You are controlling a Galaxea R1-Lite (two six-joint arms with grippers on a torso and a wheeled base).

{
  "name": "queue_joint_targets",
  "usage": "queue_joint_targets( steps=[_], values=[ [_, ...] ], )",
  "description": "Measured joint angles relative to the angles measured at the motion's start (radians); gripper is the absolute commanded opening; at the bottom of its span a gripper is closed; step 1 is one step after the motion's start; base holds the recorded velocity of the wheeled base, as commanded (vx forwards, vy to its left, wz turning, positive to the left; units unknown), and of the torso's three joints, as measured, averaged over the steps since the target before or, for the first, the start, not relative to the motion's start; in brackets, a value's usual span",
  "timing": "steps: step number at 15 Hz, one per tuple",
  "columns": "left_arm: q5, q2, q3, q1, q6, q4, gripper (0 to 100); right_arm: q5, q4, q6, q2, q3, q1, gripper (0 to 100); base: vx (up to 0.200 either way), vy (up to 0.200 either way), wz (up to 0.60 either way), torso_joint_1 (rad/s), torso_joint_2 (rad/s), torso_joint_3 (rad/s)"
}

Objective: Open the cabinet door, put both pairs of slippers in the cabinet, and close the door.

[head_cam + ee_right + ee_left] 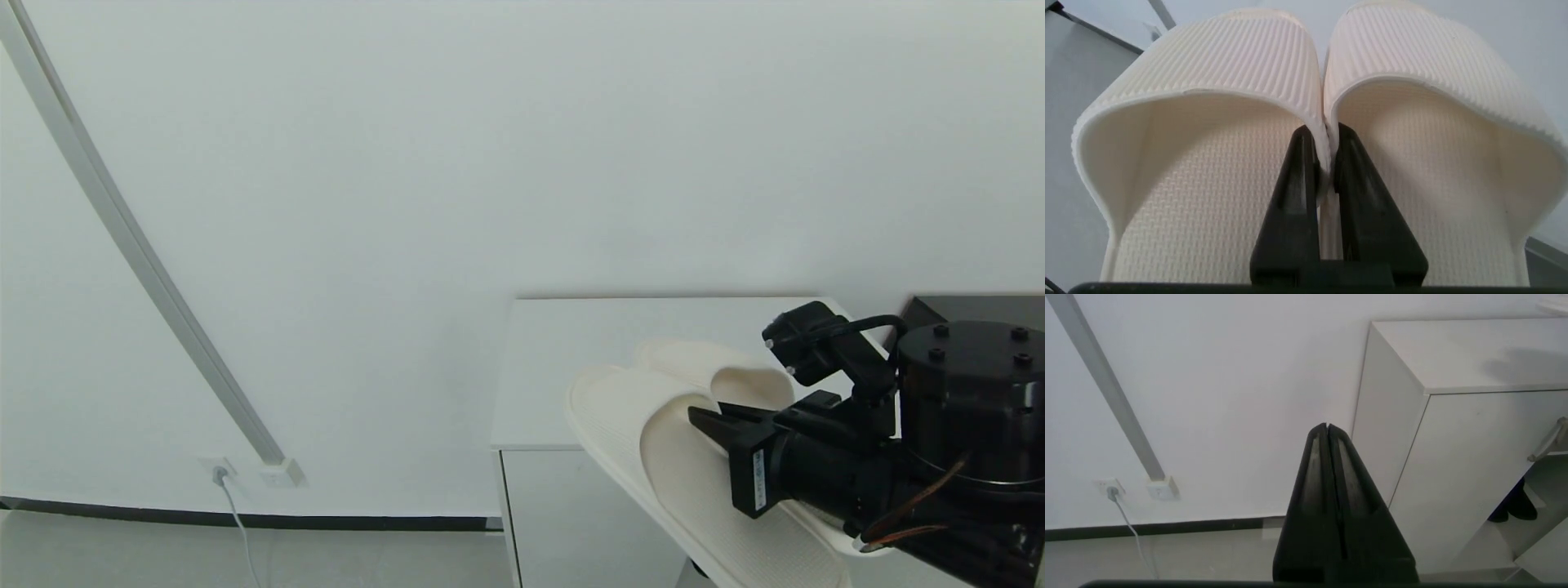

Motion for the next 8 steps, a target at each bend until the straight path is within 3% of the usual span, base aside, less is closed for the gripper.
queue_joint_targets(
  steps=[8],
  values=[
    [0.0,0.0,0.0,0.0,0.0,0.0,0,-0.004,-0.002,-0.001,-0.005,0.01,0.013,0,-0.2,0.0,0.0,0.0,0.0,0.004]
  ],
)
